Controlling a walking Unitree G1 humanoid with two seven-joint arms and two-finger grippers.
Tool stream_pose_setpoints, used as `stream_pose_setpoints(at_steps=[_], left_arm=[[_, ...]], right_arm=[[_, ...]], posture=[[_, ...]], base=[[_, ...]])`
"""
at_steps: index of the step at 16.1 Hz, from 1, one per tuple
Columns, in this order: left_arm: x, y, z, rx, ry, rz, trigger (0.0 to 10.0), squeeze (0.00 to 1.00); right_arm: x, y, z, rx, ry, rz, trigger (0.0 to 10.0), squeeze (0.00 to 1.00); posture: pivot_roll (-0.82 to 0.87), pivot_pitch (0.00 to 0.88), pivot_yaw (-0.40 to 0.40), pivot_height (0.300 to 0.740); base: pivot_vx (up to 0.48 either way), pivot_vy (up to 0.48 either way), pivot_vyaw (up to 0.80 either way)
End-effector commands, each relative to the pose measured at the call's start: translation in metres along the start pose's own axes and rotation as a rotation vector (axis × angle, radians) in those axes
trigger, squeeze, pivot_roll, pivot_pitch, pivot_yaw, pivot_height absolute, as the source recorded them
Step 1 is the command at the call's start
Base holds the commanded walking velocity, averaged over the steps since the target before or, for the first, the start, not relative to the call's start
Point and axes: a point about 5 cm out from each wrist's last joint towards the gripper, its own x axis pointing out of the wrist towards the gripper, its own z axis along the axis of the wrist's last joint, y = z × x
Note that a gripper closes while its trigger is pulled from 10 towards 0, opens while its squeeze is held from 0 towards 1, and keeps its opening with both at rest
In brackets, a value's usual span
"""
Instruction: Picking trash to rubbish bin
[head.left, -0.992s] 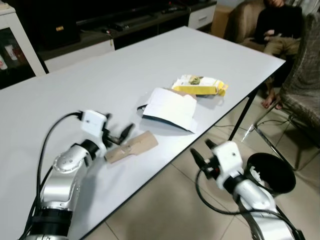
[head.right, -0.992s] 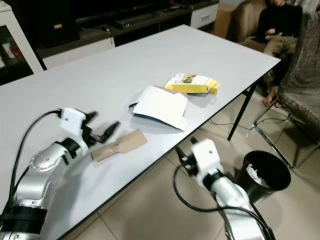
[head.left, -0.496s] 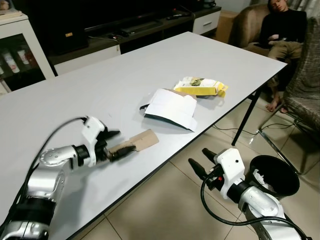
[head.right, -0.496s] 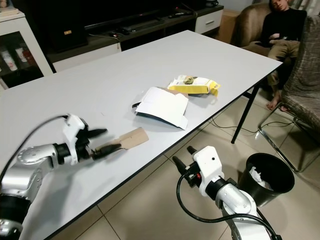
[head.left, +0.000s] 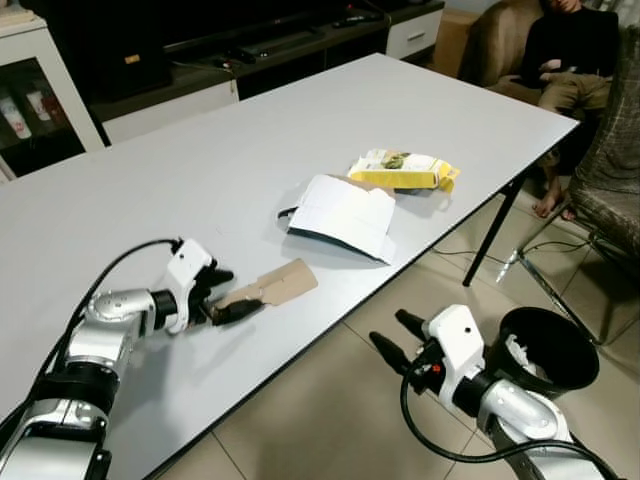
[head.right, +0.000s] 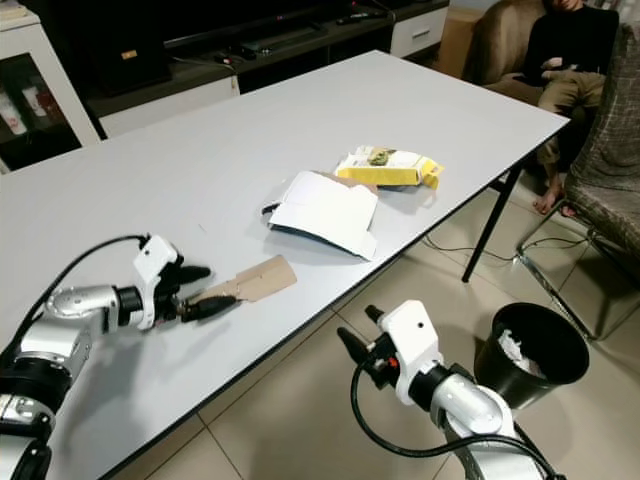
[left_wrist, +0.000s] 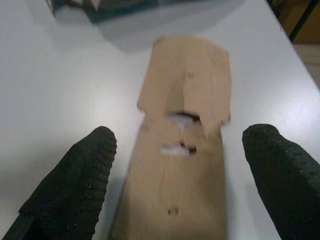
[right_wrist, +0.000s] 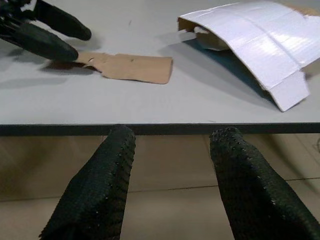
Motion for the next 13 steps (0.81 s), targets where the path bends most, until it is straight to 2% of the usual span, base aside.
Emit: stream_pose_setpoints(at_steps=[1,2,3,4,5,7,11,13], left_arm=[[0.004,0.000,0.002,-0.017,0.004,-0.030,10.0,0.99],[0.004,-0.001,0.000,-0.025,0.007,-0.035,10.0,0.73],[0.006,-0.001,-0.004,-0.033,0.024,-0.040,10.0,0.00],[0.008,0.000,-0.008,-0.020,0.045,-0.020,10.0,0.00],[0.011,0.002,-0.013,0.012,0.096,0.066,10.0,0.00],[0.013,0.004,-0.022,0.033,0.162,0.137,10.0,0.00],[0.018,0.001,-0.022,0.039,0.162,0.106,10.0,0.00],[0.020,-0.001,-0.021,0.034,0.161,0.082,0.0,0.00]], right_arm=[[0.000,0.000,0.005,0.001,-0.009,0.024,10.0,0.00],[0.000,0.000,0.005,0.001,-0.008,0.024,10.0,0.00],[0.000,0.000,0.006,0.003,-0.007,0.024,10.0,0.00],[0.000,0.000,0.006,0.002,-0.004,0.026,10.0,0.00],[0.000,0.001,0.006,0.002,-0.004,0.026,10.0,0.00],[0.001,0.002,0.007,0.004,-0.005,0.026,10.0,0.00],[0.001,0.003,0.008,0.007,-0.006,0.024,10.0,0.00],[0.002,0.004,0.008,0.007,-0.007,0.028,10.0,0.00]], posture=[[-0.09,0.001,0.049,0.740],[-0.09,0.004,0.050,0.740],[-0.09,0.004,0.050,0.740],[-0.09,0.005,0.051,0.740],[-0.09,0.006,0.053,0.740],[-0.10,0.010,0.060,0.740],[-0.10,0.012,0.066,0.740],[-0.10,0.011,0.069,0.740]], base=[[0.000,0.000,0.00],[0.000,0.000,0.00],[0.000,0.000,0.00],[0.000,0.000,0.00],[0.000,0.000,0.00],[0.000,0.000,0.00],[0.000,0.000,0.00],[0.000,0.000,0.00]])
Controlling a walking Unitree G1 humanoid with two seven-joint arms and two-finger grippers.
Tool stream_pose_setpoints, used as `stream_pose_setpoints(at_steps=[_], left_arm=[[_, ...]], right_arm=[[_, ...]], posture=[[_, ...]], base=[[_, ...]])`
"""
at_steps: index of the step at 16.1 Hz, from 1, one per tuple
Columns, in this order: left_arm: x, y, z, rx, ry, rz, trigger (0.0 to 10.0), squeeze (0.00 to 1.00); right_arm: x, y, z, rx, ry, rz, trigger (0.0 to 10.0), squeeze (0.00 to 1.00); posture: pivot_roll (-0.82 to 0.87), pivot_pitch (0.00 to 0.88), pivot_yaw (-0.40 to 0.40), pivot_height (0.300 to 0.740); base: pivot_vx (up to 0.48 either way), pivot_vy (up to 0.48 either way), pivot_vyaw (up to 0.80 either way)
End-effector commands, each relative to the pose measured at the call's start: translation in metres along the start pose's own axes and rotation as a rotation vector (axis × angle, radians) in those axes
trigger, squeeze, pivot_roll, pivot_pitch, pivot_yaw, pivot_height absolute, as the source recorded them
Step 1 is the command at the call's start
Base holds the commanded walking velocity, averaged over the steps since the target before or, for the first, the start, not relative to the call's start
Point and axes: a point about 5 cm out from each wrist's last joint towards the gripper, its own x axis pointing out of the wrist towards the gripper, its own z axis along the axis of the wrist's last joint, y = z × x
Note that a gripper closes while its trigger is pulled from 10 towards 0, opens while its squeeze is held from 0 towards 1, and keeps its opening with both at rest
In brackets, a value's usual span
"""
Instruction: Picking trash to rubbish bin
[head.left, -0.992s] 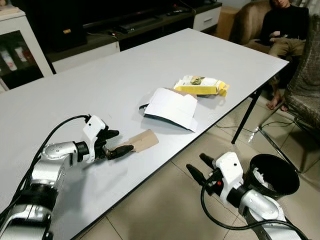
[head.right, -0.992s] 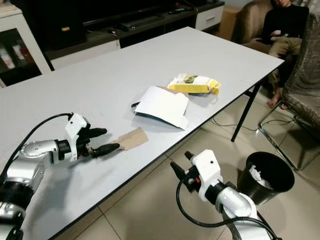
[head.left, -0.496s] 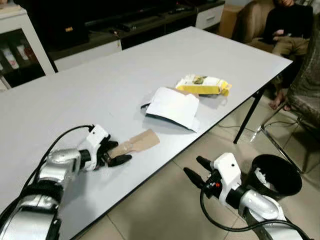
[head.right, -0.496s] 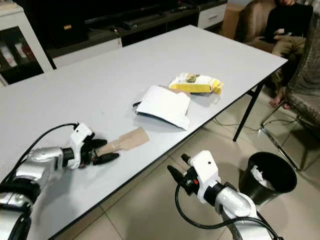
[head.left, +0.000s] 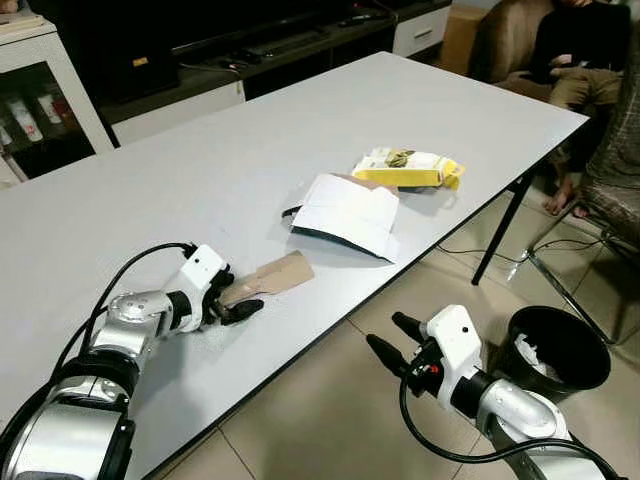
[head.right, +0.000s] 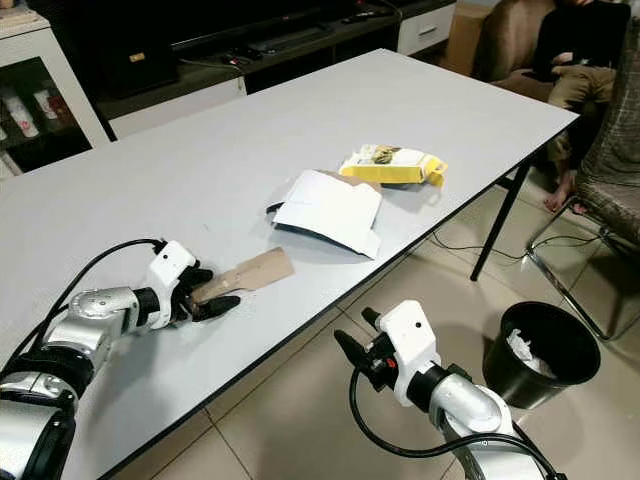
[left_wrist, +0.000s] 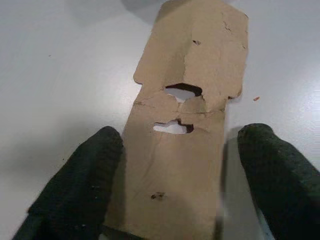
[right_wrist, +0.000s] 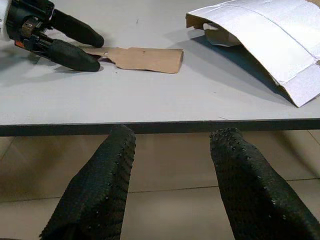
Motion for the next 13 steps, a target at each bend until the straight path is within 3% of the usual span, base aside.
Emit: stream_pose_setpoints(at_steps=[1,13], left_arm=[[0.0008,-0.0062,-0.0164,-0.002,0.102,-0.036,0.0,0.00],[0.0006,-0.0121,-0.0227,-0.041,0.128,-0.117,0.0,0.00]], right_arm=[[0.0021,0.0030,0.0075,-0.020,-0.016,0.022,10.0,0.00],[0.0039,0.0029,0.0070,-0.020,-0.018,0.027,10.0,0.00]], posture=[[-0.10,0.010,0.070,0.740],[-0.09,0.006,0.074,0.740]], base=[[0.000,0.000,0.00],[0.000,0.000,0.00]])
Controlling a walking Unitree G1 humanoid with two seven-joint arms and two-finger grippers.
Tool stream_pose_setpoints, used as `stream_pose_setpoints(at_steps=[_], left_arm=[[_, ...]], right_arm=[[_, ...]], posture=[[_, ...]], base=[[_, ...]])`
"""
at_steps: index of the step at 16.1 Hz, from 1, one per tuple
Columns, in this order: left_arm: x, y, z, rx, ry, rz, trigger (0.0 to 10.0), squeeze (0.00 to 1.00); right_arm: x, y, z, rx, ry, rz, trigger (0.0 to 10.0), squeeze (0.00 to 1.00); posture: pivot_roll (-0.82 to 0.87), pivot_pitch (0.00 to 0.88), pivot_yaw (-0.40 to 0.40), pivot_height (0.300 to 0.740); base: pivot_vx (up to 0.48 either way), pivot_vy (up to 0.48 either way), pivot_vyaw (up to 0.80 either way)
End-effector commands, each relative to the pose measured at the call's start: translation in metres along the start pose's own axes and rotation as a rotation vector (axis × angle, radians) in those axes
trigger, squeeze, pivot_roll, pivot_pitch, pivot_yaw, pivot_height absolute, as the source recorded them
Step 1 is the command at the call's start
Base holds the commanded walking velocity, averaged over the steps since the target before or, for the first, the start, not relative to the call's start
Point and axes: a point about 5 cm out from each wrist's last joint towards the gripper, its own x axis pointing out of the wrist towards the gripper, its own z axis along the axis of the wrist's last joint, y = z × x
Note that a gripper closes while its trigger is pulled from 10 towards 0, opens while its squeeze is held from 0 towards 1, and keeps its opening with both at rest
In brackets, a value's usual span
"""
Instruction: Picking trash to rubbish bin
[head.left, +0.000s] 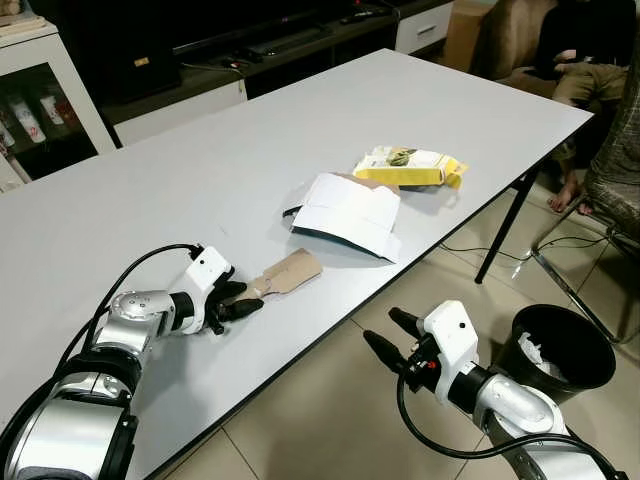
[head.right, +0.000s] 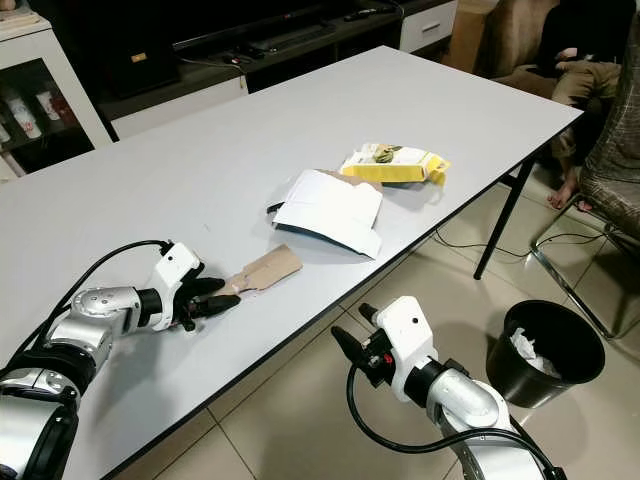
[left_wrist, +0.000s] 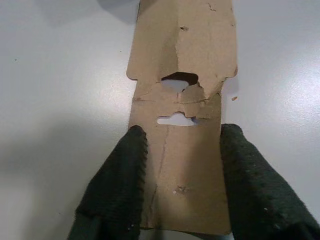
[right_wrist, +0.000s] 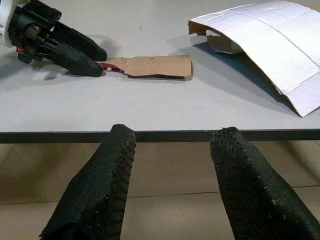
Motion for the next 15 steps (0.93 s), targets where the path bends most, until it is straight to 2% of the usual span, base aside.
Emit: stream_pose_setpoints(at_steps=[1,9,11,13,15], left_arm=[[0.001,-0.009,-0.024,-0.051,0.114,-0.046,0.0,0.00],[-0.003,-0.008,-0.023,-0.072,0.089,-0.062,0.0,0.00],[-0.016,-0.006,-0.025,-0.112,-0.009,-0.085,0.0,0.00],[-0.026,-0.006,-0.028,-0.121,-0.050,-0.099,0.0,0.00],[-0.053,-0.010,-0.029,-0.130,-0.153,-0.057,0.0,0.00]], right_arm=[[0.001,0.003,0.002,-0.006,-0.005,0.017,10.0,0.00],[0.002,0.003,0.003,-0.010,-0.013,0.013,10.0,0.00],[0.003,0.000,0.006,-0.003,-0.051,-0.055,10.0,0.00],[0.005,0.000,0.008,-0.002,-0.085,-0.088,10.0,0.00],[0.018,-0.008,0.023,-0.017,-0.162,-0.158,10.0,0.00]], posture=[[-0.10,0.006,0.075,0.740],[-0.10,0.000,0.082,0.740],[-0.09,0.000,0.091,0.740],[-0.08,0.000,0.076,0.740],[-0.06,0.000,0.052,0.740]], base=[[0.000,0.000,0.00],[0.000,0.000,0.00],[0.000,0.000,0.00],[0.000,0.000,0.00],[0.000,0.000,0.00]])
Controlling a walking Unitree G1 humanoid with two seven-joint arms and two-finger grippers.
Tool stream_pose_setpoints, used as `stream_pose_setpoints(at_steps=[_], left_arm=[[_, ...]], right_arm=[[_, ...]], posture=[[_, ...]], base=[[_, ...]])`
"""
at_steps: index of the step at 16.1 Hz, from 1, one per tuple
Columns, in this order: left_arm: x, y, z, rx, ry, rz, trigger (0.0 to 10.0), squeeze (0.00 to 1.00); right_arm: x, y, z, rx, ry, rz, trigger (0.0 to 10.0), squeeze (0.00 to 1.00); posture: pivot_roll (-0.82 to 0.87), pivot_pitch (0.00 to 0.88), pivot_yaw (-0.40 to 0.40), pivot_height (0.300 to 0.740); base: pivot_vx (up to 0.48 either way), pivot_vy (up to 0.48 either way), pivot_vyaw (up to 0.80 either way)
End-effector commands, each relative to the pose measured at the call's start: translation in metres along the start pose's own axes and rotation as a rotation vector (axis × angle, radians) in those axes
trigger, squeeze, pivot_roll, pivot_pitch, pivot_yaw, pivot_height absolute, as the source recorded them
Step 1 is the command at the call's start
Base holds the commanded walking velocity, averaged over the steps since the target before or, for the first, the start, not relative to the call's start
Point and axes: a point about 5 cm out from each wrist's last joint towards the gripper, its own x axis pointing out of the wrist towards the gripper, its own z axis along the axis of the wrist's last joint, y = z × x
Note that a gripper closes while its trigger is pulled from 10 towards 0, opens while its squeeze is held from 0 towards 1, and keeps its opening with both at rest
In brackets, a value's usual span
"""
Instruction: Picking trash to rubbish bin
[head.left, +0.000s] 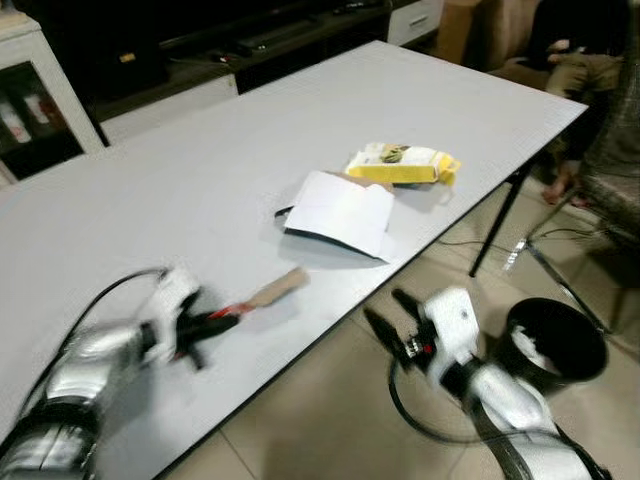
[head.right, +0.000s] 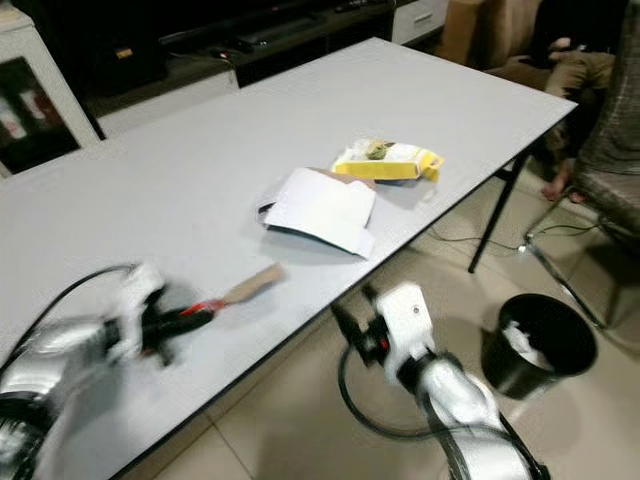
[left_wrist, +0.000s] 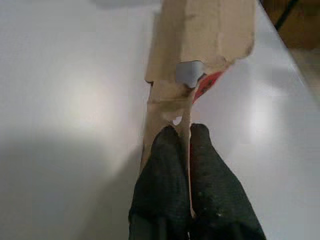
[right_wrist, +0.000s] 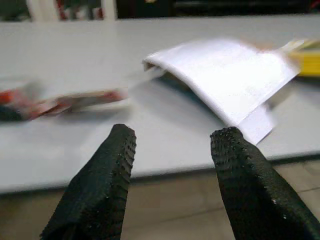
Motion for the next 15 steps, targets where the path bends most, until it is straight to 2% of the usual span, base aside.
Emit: stream_pose_setpoints(at_steps=[1,2,4,5,6,7,9,12,13,14,15], left_arm=[[-0.014,0.003,0.012,0.025,-0.048,0.074,0.0,0.00],[-0.019,0.003,0.015,0.034,-0.065,0.115,0.0,0.00],[-0.034,0.006,0.030,0.040,-0.126,0.322,0.0,0.00],[-0.035,0.000,0.039,0.032,-0.169,0.368,0.0,0.00],[-0.034,-0.005,0.042,0.025,-0.185,0.374,0.0,0.00],[-0.032,-0.014,0.054,0.015,-0.237,0.443,0.0,0.00],[-0.030,-0.023,0.062,0.002,-0.260,0.496,0.0,0.00],[-0.027,-0.044,0.072,-0.017,-0.264,0.453,0.0,0.00],[-0.027,-0.047,0.074,-0.015,-0.260,0.445,0.0,0.00],[-0.028,-0.049,0.077,-0.006,-0.250,0.444,0.0,0.00],[-0.028,-0.049,0.079,-0.008,-0.252,0.448,0.0,0.00]], right_arm=[[0.011,-0.010,0.004,-0.041,-0.013,-0.055,10.0,1.00],[0.016,-0.013,0.005,-0.069,-0.005,-0.060,10.0,1.00],[0.042,-0.025,0.008,-0.233,0.026,-0.071,10.0,1.00],[0.058,-0.030,0.010,-0.328,0.042,-0.075,10.0,1.00],[0.063,-0.032,0.011,-0.376,0.049,-0.075,10.0,1.00],[0.080,-0.035,0.013,-0.489,0.068,-0.051,10.0,1.00],[0.094,-0.037,0.012,-0.556,0.089,-0.040,10.0,1.00],[0.111,-0.037,0.004,-0.736,0.149,-0.025,10.0,0.97],[0.114,-0.037,0.003,-0.791,0.164,-0.032,10.0,0.00],[0.118,-0.040,0.005,-0.897,0.146,-0.081,10.0,0.00],[0.119,-0.042,0.007,-0.942,0.134,-0.104,10.0,0.00]], posture=[[-0.04,0.000,0.034,0.740],[-0.04,0.000,0.033,0.740],[-0.02,0.000,0.017,0.740],[-0.01,0.000,0.005,0.740],[-0.01,0.000,0.002,0.740],[0.01,0.000,-0.010,0.740],[0.02,0.020,-0.014,0.740],[0.04,0.047,-0.005,0.740],[0.04,0.057,-0.002,0.740],[0.05,0.074,0.008,0.740],[0.05,0.074,0.008,0.740]], base=[[0.000,0.000,0.00],[0.000,0.000,0.00],[0.000,0.000,0.00],[0.000,0.000,0.00],[0.000,0.000,0.00],[0.000,0.000,0.00],[0.000,0.000,0.00],[0.000,0.000,0.00],[0.000,0.000,0.00],[0.000,0.000,0.00],[0.000,0.000,0.00]])
